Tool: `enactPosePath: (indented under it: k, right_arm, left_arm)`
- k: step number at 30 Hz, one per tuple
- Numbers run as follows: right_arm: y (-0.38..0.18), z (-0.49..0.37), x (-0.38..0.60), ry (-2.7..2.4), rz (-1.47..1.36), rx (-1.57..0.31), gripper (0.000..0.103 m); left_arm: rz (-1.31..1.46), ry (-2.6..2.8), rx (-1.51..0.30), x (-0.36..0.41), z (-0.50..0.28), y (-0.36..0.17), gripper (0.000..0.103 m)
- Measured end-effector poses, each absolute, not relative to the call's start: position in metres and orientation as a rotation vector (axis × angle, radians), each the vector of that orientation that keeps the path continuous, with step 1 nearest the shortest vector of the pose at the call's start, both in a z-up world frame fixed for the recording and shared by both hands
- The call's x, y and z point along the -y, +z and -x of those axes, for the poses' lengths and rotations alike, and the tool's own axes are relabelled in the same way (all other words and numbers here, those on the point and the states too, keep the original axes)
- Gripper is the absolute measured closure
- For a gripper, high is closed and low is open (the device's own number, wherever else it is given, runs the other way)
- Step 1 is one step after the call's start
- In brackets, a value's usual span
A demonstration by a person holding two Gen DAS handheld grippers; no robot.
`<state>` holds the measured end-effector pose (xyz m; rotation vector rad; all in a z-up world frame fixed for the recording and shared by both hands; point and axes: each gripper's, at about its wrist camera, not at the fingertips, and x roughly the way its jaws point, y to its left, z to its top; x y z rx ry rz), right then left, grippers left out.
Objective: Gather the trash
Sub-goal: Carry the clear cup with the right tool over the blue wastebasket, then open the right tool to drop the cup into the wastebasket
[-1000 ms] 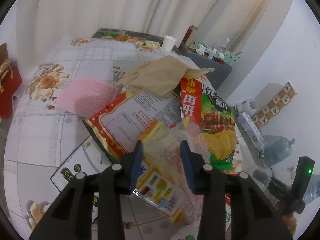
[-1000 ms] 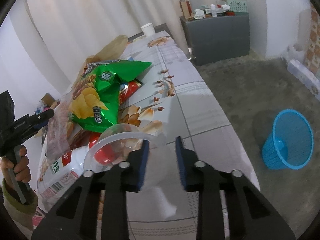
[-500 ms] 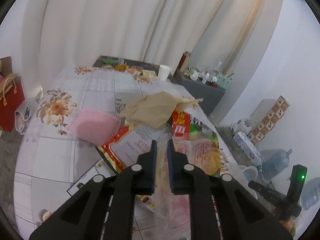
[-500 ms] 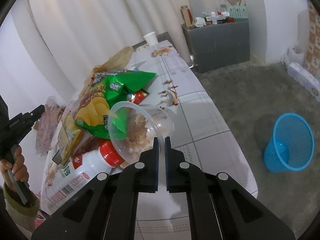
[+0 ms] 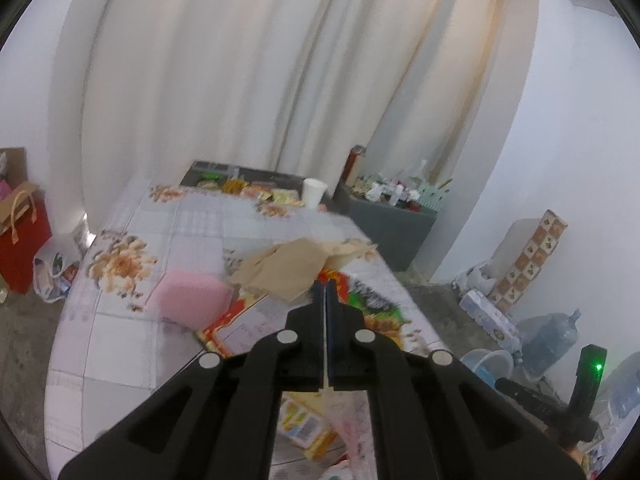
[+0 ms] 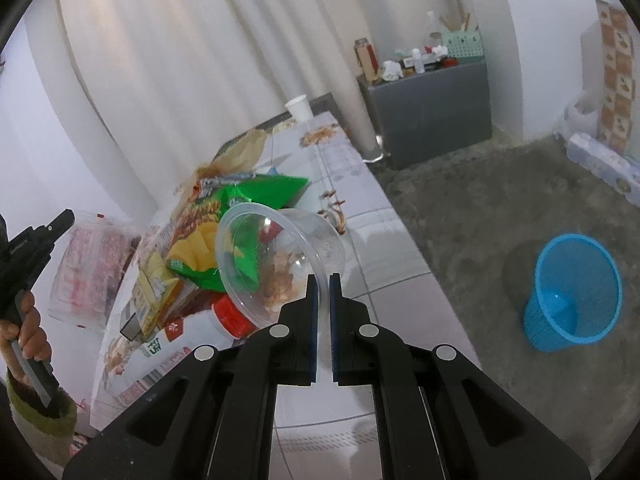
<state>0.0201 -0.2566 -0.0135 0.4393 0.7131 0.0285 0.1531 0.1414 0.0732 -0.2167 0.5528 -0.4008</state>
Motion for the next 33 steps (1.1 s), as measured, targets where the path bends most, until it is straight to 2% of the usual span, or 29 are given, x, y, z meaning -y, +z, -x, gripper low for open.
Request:
enactPosePath:
  k: [4, 8, 12, 15, 18, 22, 29, 33]
  right_arm:
    - [-0.004, -0.002, 0.283, -0.02, -0.475, -0.657, 0.099]
    - [-0.003, 0.025, 0.324, -0.118, -0.533, -0.609, 0.099]
    - [-0.018, 0.059, 0.382, -0.256, -0.646, -0.586, 0.099]
    - [-0.04, 0.077, 0.423, -0.377, -0.71, -0.601, 0.099]
    - [-0.071, 0.086, 0.464, -0.466, -0.8, -0.632, 0.099]
    - [-0.122, 0.083, 0.514, -0.545, -0.927, -0.694, 0.099]
    - [-0.21, 0.054, 0.574, -0.63, -1.05, -0.84, 0.099]
    - [-0.245, 0.041, 0.592, -0.663, -1.103, -0.884, 0.094]
  left_arm:
    - [0.198, -0.492, -0.519, -0.107, -0.151, 0.1, 0.103]
    - [0.172, -0.664, -0.536, -0.042, -0.163, 0.126, 0.103]
    - [0.03, -0.823, -0.614, 0.073, -0.182, 0.14, 0.103]
    - [-0.098, -0.914, -0.687, 0.173, -0.189, 0.126, 0.103]
    - [-0.205, -0.958, -0.774, 0.261, -0.19, 0.092, 0.102]
    - [-0.347, -0.973, -0.907, 0.358, -0.202, 0.009, 0.102]
    - [-0.414, -0.951, -1.05, 0.457, -0.215, -0.11, 0.102]
    - [-0.463, -0.88, -1.114, 0.5, -0.225, -0.167, 0.101]
